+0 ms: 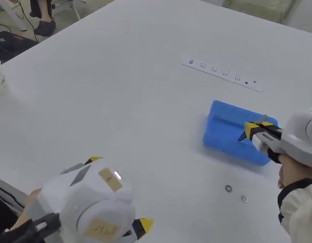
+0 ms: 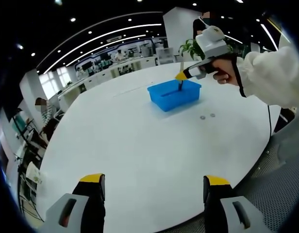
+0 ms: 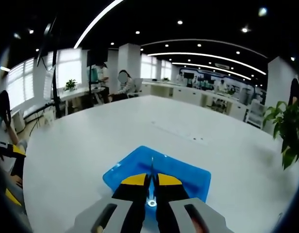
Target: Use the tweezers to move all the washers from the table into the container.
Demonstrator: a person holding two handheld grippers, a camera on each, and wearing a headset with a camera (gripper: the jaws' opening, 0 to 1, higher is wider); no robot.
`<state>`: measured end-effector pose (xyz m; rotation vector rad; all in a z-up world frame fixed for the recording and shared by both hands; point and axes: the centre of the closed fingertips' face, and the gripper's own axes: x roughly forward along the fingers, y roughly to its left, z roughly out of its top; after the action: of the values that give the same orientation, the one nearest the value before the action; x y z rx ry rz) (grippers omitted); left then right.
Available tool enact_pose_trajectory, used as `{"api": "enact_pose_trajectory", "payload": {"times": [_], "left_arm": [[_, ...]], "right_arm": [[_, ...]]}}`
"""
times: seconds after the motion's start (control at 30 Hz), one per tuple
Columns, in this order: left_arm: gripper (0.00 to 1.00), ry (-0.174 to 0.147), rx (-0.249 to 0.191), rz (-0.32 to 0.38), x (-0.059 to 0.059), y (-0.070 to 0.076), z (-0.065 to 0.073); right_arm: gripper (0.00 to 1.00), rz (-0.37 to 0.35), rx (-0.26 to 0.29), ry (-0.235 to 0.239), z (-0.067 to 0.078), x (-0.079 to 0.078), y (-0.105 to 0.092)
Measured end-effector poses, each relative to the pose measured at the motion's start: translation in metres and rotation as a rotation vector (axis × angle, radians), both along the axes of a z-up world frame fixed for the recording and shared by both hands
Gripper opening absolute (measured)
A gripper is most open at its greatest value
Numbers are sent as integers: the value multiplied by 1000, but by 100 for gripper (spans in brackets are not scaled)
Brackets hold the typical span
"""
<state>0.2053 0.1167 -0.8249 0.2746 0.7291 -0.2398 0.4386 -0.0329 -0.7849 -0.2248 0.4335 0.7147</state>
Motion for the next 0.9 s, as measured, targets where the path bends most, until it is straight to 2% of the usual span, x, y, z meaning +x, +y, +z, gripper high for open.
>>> {"api": "enact_pose_trajectory", "payload": {"times": [0.17, 0.47, 0.7, 0.9], "left_arm": [[85, -14, -5, 0, 1, 0, 2], [84, -31, -11, 7, 4, 0, 3], [84, -36, -10, 7, 3, 1, 5], [84, -38, -10, 4, 2, 1, 7]], "right_arm": [[2, -3, 43, 12, 13, -13, -2], [2, 7, 80, -3, 32, -38, -6], [2, 5, 90, 5, 34, -52, -7], [2, -2, 82, 37, 24, -66, -12]]}}
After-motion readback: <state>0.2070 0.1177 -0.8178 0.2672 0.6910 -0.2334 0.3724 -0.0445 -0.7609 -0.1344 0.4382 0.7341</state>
